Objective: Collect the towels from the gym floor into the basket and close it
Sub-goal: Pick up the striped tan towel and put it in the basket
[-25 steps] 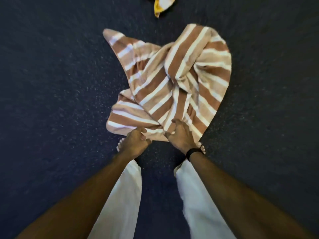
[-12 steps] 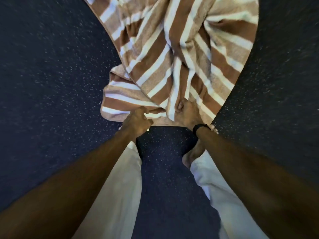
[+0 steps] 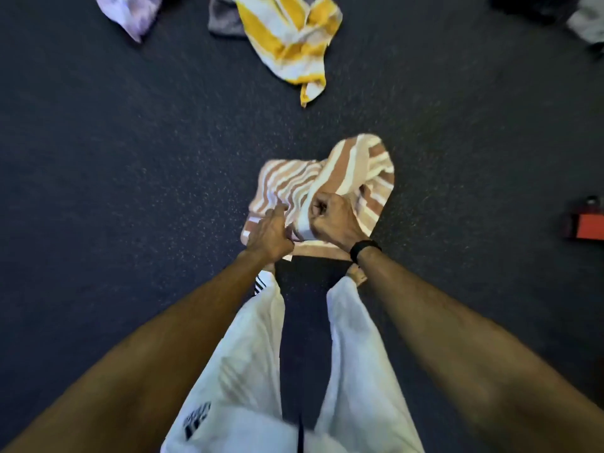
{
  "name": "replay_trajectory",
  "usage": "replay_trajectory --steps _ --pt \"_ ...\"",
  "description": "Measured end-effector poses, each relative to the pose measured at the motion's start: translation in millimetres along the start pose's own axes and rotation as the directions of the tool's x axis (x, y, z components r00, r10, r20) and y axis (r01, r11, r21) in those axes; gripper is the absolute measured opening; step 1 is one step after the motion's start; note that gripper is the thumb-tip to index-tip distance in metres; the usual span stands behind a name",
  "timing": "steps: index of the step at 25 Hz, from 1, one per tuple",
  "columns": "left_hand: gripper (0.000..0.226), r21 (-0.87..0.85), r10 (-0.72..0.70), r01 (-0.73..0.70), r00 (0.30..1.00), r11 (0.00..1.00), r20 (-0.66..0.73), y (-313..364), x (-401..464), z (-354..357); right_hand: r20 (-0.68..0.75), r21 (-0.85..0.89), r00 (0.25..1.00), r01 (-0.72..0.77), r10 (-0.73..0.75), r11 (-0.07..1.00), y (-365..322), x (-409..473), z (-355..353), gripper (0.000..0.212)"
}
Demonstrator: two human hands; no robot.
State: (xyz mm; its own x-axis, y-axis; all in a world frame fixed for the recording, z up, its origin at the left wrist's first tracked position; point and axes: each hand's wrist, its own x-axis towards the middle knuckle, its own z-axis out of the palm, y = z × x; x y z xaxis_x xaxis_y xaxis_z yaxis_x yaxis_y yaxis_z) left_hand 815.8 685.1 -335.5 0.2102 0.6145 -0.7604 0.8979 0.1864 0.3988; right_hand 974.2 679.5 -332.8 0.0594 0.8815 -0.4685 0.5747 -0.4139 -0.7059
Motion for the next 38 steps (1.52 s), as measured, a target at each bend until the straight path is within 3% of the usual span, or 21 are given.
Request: replay_trajectory --steps 4,8,10,13,15,16,18,20,23,27,30,34,35,38 --pt "0.102 0.020 0.127 -0.126 0.987 0.992 -0.100 25.5 -75.1 -63.8 -0.028 0.098 0.986 0.169 -0.167 0.981 -118.3 -50.5 -59.4 0.010" --pt "0.045 -0.274 0.130 -0.196 0.962 0.941 -0.241 35.6 -125.0 -100.7 -0.277 0.320 0.917 0.369 -0.286 0.873 -206.2 -99.6 -106.8 0.012" --pt "0.043 -0.338 0.165 -0.278 0.931 0.899 -0.326 37.3 -134.2 -115.9 -0.421 0.400 0.875 0.416 -0.239 0.817 -221.5 -114.0 -125.2 0.010" --pt "0.036 -0.302 0.195 -0.349 0.876 0.887 -0.440 53.7 -146.9 -148.2 -0.490 0.283 0.865 0.274 -0.108 0.919 -202.5 -123.3 -130.3 0.015" --pt "0.031 -0.249 0.245 -0.397 0.844 0.883 -0.477 70.1 -159.9 -169.9 -0.373 0.167 0.928 0.064 0.003 0.984 -180.1 -123.0 -128.2 0.023" --pt "0.028 -0.217 0.280 -0.425 0.828 0.879 -0.487 76.9 -164.3 -177.3 -0.285 0.087 0.958 -0.002 0.027 0.996 -171.7 -120.7 -127.2 0.038" --pt "0.017 -0.111 0.363 -0.477 0.781 0.872 -0.509 91.0 -174.1 -190.6 -0.162 -0.076 0.985 0.046 -0.058 0.996 -172.8 -120.3 -130.7 0.074" --pt "0.009 -0.005 0.434 -0.507 0.744 0.862 -0.508 103.5 -180.8 -204.1 -0.140 -0.195 0.965 0.192 -0.221 0.962 -188.2 -118.8 -132.9 0.088" --pt "0.019 0.061 0.494 -0.545 0.700 0.836 -0.516 118.2 -196.7 -220.6 -0.145 -0.282 0.909 0.341 -0.391 0.897 -208.0 -117.7 -135.9 0.085" --pt "0.028 0.032 0.536 -0.634 0.623 0.772 -0.570 124.0 -211.8 -247.3 -0.186 -0.230 0.835 0.475 -0.518 0.849 -245.8 -126.2 -148.2 0.084" --pt "0.032 -0.111 0.553 -0.745 0.578 0.658 -0.600 127.1 -231.4 -264.4 -0.226 -0.095 0.760 0.606 -0.610 0.790 -277.8 -130.5 -147.4 0.064" --pt "0.082 -0.415 0.442 -0.791 0.601 0.450 -0.666 95.9 -255.0 -281.0 -0.355 -0.020 0.779 0.547 -0.517 0.837 -316.4 -122.4 -127.5 0.041" --pt "0.094 -0.416 0.390 -0.780 0.605 0.468 -0.695 80.2 -255.1 -279.9 -0.370 -0.015 0.773 0.550 -0.516 0.835 -323.0 -118.7 -121.2 0.037" --pt "0.124 -0.395 0.227 -0.558 0.743 0.730 -0.630 21.8 -234.9 -255.6 -0.411 0.081 0.760 0.581 -0.503 0.810 -352.2 -122.6 -111.0 0.024"
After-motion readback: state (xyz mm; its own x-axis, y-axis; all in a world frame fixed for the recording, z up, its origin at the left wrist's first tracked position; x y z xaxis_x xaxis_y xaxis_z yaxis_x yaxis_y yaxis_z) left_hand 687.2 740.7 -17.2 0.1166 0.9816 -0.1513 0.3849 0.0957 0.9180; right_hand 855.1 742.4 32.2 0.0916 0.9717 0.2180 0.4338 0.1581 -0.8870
